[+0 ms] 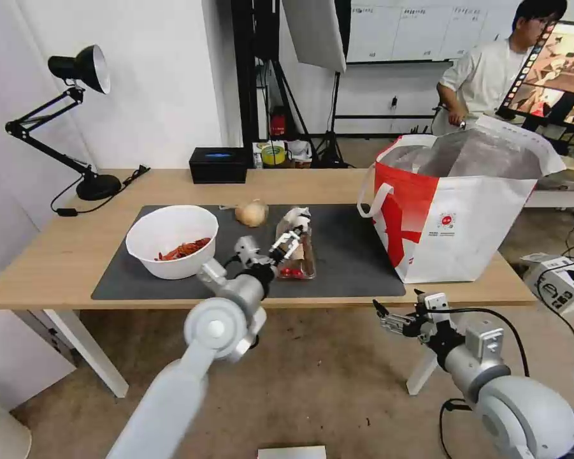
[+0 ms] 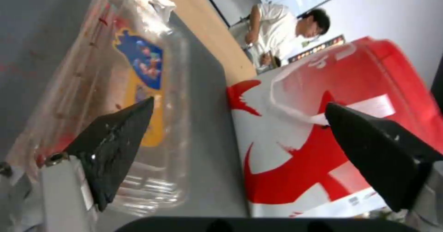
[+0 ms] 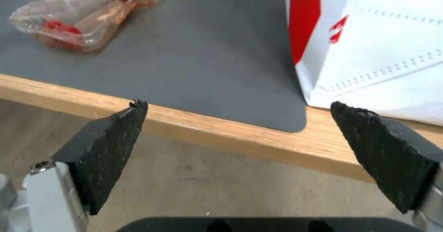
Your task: Pick up the trash from the table and place it into the takeout bag.
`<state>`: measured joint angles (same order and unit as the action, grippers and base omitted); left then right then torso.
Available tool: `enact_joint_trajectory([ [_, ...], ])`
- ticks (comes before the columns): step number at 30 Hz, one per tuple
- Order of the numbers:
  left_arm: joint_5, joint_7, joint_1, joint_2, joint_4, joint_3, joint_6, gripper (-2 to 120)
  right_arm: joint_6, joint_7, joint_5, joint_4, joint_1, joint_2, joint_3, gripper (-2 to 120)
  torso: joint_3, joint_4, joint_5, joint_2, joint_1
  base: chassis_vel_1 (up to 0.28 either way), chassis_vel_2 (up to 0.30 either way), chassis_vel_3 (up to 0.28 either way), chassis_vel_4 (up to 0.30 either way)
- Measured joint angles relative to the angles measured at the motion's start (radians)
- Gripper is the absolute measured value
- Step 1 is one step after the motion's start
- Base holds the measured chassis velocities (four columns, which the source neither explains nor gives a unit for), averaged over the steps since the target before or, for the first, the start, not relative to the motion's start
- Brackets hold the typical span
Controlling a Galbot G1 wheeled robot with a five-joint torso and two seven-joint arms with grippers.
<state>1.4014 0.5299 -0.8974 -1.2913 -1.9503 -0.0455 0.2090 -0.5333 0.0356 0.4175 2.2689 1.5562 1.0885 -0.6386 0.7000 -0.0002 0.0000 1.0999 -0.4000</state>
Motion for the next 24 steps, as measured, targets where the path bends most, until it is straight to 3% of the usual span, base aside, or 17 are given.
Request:
enact_joint_trajectory([
  [4, -0.087, 0.0, 0.037, 0.038, 0.017, 0.026, 0.047, 100, 0.001, 0.0, 0.002, 0.008, 0.003, 0.008, -0.009, 100, 0.0, 0.0003, 0.0, 0.0, 0.0, 0.0, 0.0, 0.0, 0.0],
  [5, -0.156, -0.003, 0.062, 0.06, 0.034, 0.053, 0.057, 100, 0.002, 0.0, 0.003, 0.01, 0.003, 0.014, -0.009, 100, 0.0, 0.0003, -0.0001, 0.0, 0.0, 0.0, 0.0, 0.0, 0.0],
  [10, -0.3, -0.079, 0.114, 0.117, 0.072, 0.108, 0.046, 98, 0.002, -0.01, 0.044, 0.014, 0.017, 0.027, 0.001, 100, 0.0, 0.0001, -0.0001, 0.0, 0.0, 0.0, 0.0, 0.0, 0.0],
  [12, -0.413, -0.182, 0.132, 0.171, 0.09, 0.141, 0.032, 87, 0.003, -0.018, 0.066, 0.014, 0.022, 0.033, 0.003, 100, 0.0, 0.0001, -0.0002, 0.0, 0.0, 0.0, 0.0, 0.0, 0.0],
  [13, -0.413, -0.182, 0.132, 0.171, 0.09, 0.141, 0.032, 87, 0.003, -0.018, 0.066, 0.014, 0.022, 0.033, 0.003, 100, 0.0, 0.0001, -0.0002, 0.0, 0.0, 0.0, 0.0, 0.0, 0.0],
  [16, -0.616, -0.349, 0.141, 0.25, 0.125, 0.173, 0.004, 72, 0.002, -0.062, 0.189, 0.018, 0.003, 0.023, 0.002, 100, 0.0, 0.0001, -0.0002, 0.0, 0.0, 0.0, 0.0, 0.0, 0.0],
  [17, -0.616, -0.349, 0.141, 0.25, 0.125, 0.173, 0.004, 72, 0.002, -0.062, 0.189, 0.018, 0.003, 0.023, 0.002, 100, 0.0, 0.0001, -0.0002, 0.0, 0.0, 0.0, 0.0, 0.0, 0.0],
  [21, -0.814, -0.496, 0.156, 0.34, 0.167, 0.234, -0.036, 54, 0.012, -0.168, 0.484, 0.02, -0.072, -0.006, 0.001, 100, 0.0, 0.0003, -0.0001, 0.0, 0.0, 0.0, 0.0, 0.0, 0.0],
  [22, -0.814, -0.496, 0.156, 0.34, 0.167, 0.234, -0.036, 54, 0.012, -0.168, 0.484, 0.02, -0.072, -0.006, 0.001, 100, 0.0, 0.0003, -0.0001, 0.0, 0.0, 0.0, 0.0, 0.0, 0.0],
  [24, -0.84, -0.519, 0.168, 0.352, 0.185, 0.271, -0.043, 43, 0.031, -0.207, 0.618, 0.012, -0.112, -0.014, 0.0, 100, 0.0, 0.0011, 0.0001, 0.0, 0.0, 0.0, 0.0, 0.0, 0.0],
])
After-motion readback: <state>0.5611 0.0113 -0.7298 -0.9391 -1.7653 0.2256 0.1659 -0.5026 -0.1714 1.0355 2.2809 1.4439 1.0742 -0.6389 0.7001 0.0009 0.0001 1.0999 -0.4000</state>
